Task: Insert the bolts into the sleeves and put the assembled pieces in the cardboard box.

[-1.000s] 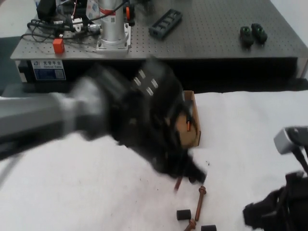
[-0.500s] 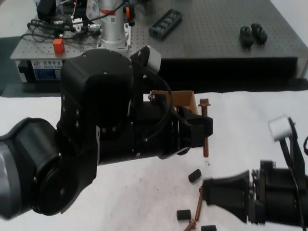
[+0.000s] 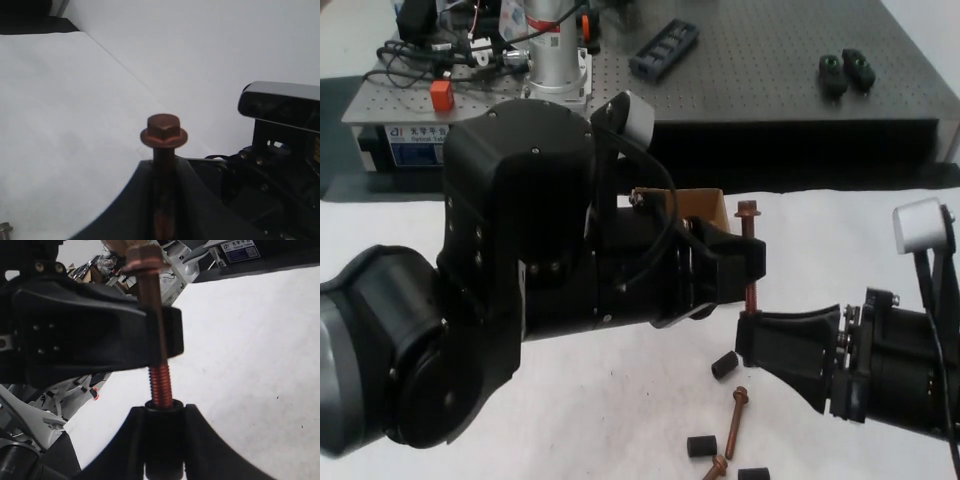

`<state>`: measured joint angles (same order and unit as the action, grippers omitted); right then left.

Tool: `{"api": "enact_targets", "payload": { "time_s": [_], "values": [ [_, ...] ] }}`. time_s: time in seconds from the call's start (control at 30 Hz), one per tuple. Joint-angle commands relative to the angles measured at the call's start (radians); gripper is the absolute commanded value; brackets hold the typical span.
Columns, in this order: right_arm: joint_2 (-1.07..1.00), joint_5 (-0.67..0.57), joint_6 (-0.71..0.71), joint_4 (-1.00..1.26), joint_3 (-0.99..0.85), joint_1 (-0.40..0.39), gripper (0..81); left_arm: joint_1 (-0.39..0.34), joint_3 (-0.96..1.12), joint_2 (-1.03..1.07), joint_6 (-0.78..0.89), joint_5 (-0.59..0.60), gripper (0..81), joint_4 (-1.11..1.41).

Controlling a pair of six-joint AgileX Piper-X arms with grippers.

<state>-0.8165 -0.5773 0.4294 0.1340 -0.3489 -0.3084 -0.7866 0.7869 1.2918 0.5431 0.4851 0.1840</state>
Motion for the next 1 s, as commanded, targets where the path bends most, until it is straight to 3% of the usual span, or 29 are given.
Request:
{"api": "enact_targets", "payload": {
  "time_s": [0.0,0.3,0.37,0.5,0.57,0.7,0.97],
  "values": [
    [0.003,0.033,-0.003,0.043,-0.006,-0.002,3.8,0.0,0.002,-0.014,0.017,0.03,0.6,0.02],
    [0.003,0.051,-0.027,0.06,-0.006,-0.002,3.8,0.0,0.002,-0.014,0.007,0.104,2.2,-0.011],
    [0.003,0.051,-0.053,0.06,-0.006,-0.002,3.8,0.0,0.002,-0.014,-0.013,0.101,13.8,-0.019],
    [-0.002,0.117,-0.101,0.06,-0.006,0.02,3.8,0.0,0.002,-0.014,-0.011,-0.021,52.6,-0.024],
    [-0.024,0.187,-0.157,0.06,-0.01,0.038,3.8,0.003,0.002,-0.014,-0.007,-0.159,58.9,-0.039],
    [-0.198,0.324,-0.248,0.051,-0.086,0.068,3.8,0.016,0.002,-0.014,-0.08,-0.322,54.0,-0.059],
    [-0.753,0.521,-0.319,-0.091,-0.496,0.069,3.8,0.047,-0.009,-0.014,-0.143,-0.4,48.2,-0.207]
  ]
}}
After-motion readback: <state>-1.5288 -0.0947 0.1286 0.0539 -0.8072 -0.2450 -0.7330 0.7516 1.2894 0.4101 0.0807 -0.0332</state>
